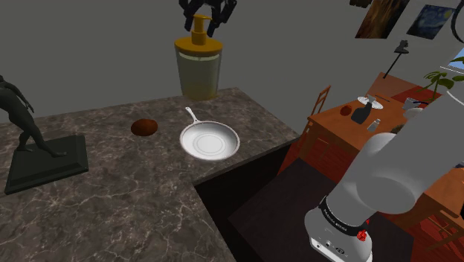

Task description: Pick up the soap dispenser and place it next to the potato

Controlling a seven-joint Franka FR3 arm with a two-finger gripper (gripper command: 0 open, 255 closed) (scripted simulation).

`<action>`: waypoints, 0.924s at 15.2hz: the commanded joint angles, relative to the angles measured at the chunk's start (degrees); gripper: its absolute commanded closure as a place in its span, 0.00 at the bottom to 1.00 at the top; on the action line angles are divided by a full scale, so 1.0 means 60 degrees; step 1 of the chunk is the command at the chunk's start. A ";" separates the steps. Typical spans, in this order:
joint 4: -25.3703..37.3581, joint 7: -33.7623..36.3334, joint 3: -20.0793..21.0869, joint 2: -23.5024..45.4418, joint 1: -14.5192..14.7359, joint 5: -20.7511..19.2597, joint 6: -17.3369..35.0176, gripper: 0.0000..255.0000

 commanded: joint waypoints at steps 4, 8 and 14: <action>0.1416 0.1121 0.0686 0.1301 0.0368 -0.0461 -0.0044 1.00; 0.3119 0.2170 0.1241 0.2744 0.0866 -0.1132 -0.0329 1.00; 0.1967 0.2105 0.1191 0.2452 0.0838 -0.1028 0.0544 1.00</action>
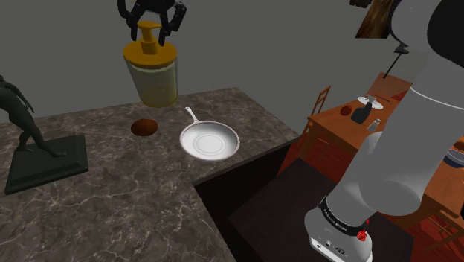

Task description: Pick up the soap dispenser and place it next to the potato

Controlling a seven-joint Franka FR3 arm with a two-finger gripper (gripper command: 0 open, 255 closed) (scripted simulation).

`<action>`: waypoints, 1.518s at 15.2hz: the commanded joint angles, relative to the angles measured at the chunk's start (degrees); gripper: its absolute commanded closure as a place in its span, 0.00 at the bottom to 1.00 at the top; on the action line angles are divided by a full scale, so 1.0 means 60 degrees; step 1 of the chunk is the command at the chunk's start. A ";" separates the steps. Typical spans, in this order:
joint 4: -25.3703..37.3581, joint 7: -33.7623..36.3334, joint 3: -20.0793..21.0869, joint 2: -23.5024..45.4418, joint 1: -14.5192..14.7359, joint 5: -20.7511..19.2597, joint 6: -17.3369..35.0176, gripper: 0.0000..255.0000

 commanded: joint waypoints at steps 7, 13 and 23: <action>-0.1332 -0.0053 -0.0020 -0.0259 -0.0031 0.0087 0.1099 1.00; -0.2189 -0.0078 -0.0027 -0.0330 -0.0040 0.0115 0.1887 1.00; -0.3400 -0.0079 -0.0025 -0.0268 -0.0037 0.0099 0.3159 1.00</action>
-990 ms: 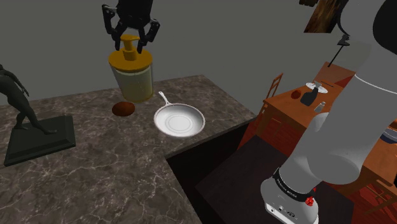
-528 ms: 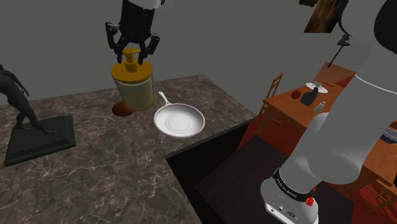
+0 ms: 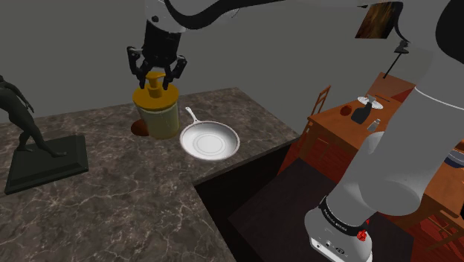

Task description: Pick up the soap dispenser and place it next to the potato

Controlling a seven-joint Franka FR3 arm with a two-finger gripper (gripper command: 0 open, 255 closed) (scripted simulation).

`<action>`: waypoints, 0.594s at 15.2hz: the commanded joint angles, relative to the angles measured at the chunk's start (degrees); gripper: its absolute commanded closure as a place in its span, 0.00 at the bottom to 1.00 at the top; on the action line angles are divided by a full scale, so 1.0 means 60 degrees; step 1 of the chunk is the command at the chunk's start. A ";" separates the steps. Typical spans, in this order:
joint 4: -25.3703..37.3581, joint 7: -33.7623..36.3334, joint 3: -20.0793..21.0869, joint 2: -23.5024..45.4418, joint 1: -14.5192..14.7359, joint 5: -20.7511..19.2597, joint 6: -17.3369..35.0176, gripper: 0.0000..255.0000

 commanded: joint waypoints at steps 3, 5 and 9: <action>-0.0417 0.0024 0.0007 0.0077 0.0010 -0.0030 0.0505 1.00; -0.0617 0.0034 0.0008 0.0127 0.0013 -0.0048 0.0753 1.00; -0.0989 0.0060 0.0010 0.0253 0.0020 -0.0094 0.1246 1.00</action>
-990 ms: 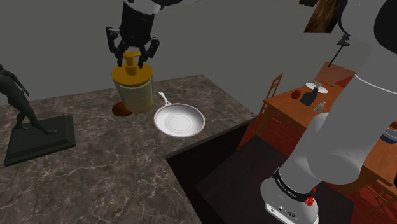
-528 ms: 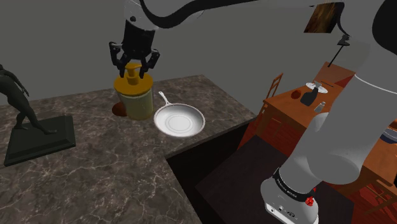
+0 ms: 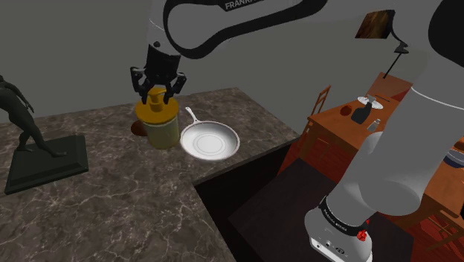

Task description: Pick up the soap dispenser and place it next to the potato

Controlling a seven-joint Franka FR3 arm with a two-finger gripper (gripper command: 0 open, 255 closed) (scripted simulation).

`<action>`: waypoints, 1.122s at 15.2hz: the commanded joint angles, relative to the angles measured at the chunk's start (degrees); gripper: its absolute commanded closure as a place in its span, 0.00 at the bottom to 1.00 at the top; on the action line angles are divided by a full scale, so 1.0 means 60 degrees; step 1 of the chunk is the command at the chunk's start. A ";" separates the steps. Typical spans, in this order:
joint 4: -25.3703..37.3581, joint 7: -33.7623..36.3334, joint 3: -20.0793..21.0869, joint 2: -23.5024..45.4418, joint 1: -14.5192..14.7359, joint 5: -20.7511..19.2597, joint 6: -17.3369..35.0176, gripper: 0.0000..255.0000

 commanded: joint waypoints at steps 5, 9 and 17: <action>-0.0525 0.0041 -0.0006 0.0216 0.0007 -0.0085 0.0749 1.00; -0.0820 0.0093 -0.0013 0.0413 0.0020 -0.0168 0.1233 1.00; -0.1111 0.0168 -0.0022 0.0669 0.0033 -0.0285 0.1770 1.00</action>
